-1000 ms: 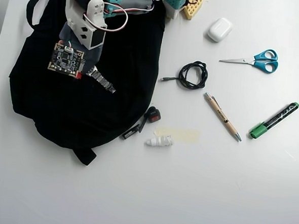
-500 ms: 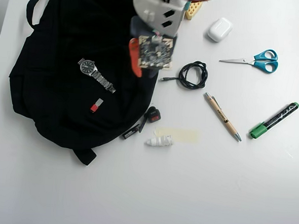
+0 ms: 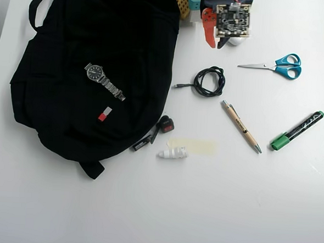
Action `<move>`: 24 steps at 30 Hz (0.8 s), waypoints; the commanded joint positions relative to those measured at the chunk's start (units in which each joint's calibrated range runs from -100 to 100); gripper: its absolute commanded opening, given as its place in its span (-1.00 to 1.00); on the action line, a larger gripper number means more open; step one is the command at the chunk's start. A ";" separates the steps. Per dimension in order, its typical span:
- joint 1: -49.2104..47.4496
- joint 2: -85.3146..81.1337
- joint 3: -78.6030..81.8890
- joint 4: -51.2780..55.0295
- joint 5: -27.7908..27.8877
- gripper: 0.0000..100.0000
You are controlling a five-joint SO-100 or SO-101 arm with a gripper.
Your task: Put the usb stick into the black bag
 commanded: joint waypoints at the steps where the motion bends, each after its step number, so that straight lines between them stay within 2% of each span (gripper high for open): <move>1: -0.48 -11.97 17.47 -9.04 -1.23 -0.95; 7: -0.03 -35.46 44.43 -18.94 -0.81 -0.95; 16: -0.03 -70.31 70.21 -19.89 -0.18 -0.95; 24: -0.70 -70.39 76.68 -16.79 -0.07 -0.95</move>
